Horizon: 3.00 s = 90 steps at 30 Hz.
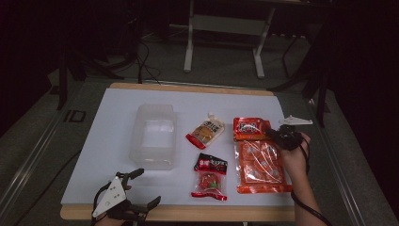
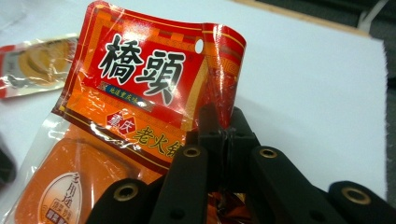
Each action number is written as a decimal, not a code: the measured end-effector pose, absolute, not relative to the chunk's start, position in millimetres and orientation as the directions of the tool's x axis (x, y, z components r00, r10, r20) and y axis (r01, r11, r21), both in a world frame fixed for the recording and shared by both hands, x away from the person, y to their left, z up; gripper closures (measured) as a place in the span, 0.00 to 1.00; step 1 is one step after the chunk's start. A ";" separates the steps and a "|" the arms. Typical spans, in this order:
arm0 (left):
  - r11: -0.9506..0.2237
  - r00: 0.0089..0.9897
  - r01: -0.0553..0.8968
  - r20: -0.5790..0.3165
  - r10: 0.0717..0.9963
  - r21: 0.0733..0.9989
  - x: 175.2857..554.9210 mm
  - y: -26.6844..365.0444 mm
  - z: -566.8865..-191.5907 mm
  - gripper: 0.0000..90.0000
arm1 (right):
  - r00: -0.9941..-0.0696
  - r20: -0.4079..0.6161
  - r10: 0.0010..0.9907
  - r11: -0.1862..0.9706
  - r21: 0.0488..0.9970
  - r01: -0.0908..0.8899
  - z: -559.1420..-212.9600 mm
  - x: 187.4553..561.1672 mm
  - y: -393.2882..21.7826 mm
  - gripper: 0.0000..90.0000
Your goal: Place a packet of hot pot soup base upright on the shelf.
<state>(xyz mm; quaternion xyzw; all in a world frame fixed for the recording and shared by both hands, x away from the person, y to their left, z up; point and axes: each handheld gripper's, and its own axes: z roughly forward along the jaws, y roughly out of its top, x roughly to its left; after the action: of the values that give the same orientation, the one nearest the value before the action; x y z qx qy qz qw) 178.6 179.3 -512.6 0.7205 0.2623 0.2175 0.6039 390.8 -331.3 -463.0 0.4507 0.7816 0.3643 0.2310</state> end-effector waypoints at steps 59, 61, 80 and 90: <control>-0.115 0.883 0.125 -0.058 0.466 0.985 201.1 86.7 -482.6 0.01 | -0.693 -0.100 0.714 0.276 0.950 0.147 -385.1 236.1 -330.3 0.98; -0.106 0.888 0.128 -0.066 0.455 0.986 205.8 80.7 -482.4 0.01 | -0.697 -0.116 0.708 0.281 0.951 0.127 -381.6 232.9 -326.0 0.99; -0.068 0.869 0.097 -0.051 0.492 0.993 229.8 97.1 -445.8 0.01 | -0.808 -0.176 0.562 0.250 0.968 -0.037 -319.3 220.3 -280.0 0.99; -0.100 0.912 0.066 -0.019 0.410 0.993 240.9 93.6 -428.1 0.08 | -0.882 -0.164 0.441 0.233 0.970 -0.064 -317.6 220.8 -236.8 0.99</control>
<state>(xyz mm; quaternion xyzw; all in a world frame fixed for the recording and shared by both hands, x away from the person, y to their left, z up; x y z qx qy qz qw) 240.9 93.6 -428.1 0.7298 0.1629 0.1324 0.6506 220.8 -236.8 -317.6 0.1246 0.7572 0.6065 0.2082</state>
